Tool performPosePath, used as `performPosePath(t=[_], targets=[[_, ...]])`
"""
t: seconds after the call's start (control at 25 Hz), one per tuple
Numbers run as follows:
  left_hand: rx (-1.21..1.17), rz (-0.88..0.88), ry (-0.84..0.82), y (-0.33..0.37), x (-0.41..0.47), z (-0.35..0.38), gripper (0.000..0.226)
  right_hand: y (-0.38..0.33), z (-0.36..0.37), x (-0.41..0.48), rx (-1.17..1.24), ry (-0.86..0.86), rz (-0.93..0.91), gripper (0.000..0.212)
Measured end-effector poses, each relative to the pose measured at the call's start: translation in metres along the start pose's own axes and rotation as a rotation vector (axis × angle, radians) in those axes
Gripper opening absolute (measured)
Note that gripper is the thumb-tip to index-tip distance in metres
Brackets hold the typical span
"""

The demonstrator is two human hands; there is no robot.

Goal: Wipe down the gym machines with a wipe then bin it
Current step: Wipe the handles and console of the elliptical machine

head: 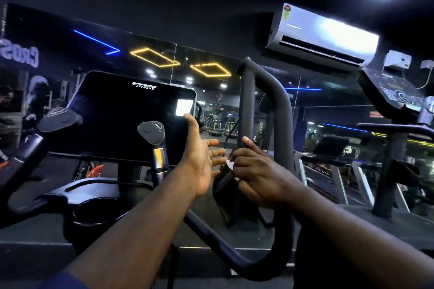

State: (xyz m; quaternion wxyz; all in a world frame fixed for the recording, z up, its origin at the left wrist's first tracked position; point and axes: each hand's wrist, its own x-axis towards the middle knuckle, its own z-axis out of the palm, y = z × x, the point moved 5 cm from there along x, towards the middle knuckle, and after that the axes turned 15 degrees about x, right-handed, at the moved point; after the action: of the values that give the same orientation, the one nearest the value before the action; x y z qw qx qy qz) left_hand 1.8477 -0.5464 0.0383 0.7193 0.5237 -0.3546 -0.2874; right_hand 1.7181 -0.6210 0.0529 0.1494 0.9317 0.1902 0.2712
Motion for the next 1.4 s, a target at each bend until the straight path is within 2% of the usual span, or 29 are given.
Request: performPosePath(t=[0.08, 0.16, 0.2, 0.28, 0.32, 0.4, 0.52, 0.64, 0.76, 0.96, 1.12, 1.2, 1.28, 1.4], targets=[[0.108, 0.010, 0.071, 0.001, -0.003, -0.013, 0.125, 0.004, -0.025, 0.028, 0.064, 0.067, -0.034, 0.024], [0.172, -0.004, 0.117, -0.006, -0.003, -0.016, 0.119, 0.034, -0.055, 0.069, -0.009, 0.249, 0.086, 0.026], [0.208, -0.011, 0.134, -0.009, -0.004, -0.014, 0.115, 0.049, -0.066, 0.085, -0.078, 0.285, 0.174, 0.030], [0.260, -0.020, 0.157, -0.018, -0.004, -0.003, 0.108, 0.072, -0.065, 0.096, -0.180, 0.177, 0.289, 0.039], [0.271, -0.019, 0.158, -0.021, -0.005, 0.005, 0.104, 0.077, -0.058, 0.092, -0.198, 0.113, 0.288, 0.042], [0.259, -0.012, 0.169, -0.025, -0.006, 0.022, 0.096, 0.071, -0.048, 0.072, -0.172, 0.075, 0.218, 0.038], [0.266, 0.043, 0.207, -0.020, -0.004, 0.045, 0.088, 0.055, -0.036, 0.042, -0.083, 0.123, 0.135, 0.036], [0.373, 0.108, 0.264, -0.004, -0.009, 0.061, 0.078, 0.032, -0.018, 0.017, -0.096, 0.144, 0.066, 0.041], [0.446, 0.117, 0.284, 0.011, -0.009, 0.074, 0.064, 0.013, -0.008, -0.007, -0.044, 0.164, -0.018, 0.036], [0.531, 0.073, 0.432, 0.026, 0.005, 0.090, 0.055, 0.009, 0.020, -0.051, -0.146, -0.008, -0.139, 0.044], [0.658, 0.080, 0.518, 0.028, 0.024, 0.093, 0.045, 0.017, 0.004, -0.082, -0.035, 0.104, -0.205, 0.042], [0.729, 0.088, 0.559, 0.028, 0.028, 0.091, 0.055, 0.025, -0.006, -0.088, -0.002, 0.265, -0.107, 0.045], [0.748, 0.091, 0.588, 0.028, 0.031, 0.087, 0.067, 0.030, -0.009, -0.081, 0.015, 0.383, 0.121, 0.048], [0.763, 0.096, 0.600, 0.028, 0.027, 0.092, 0.057, 0.009, 0.005, -0.076, 0.069, 0.347, 0.356, 0.056]])
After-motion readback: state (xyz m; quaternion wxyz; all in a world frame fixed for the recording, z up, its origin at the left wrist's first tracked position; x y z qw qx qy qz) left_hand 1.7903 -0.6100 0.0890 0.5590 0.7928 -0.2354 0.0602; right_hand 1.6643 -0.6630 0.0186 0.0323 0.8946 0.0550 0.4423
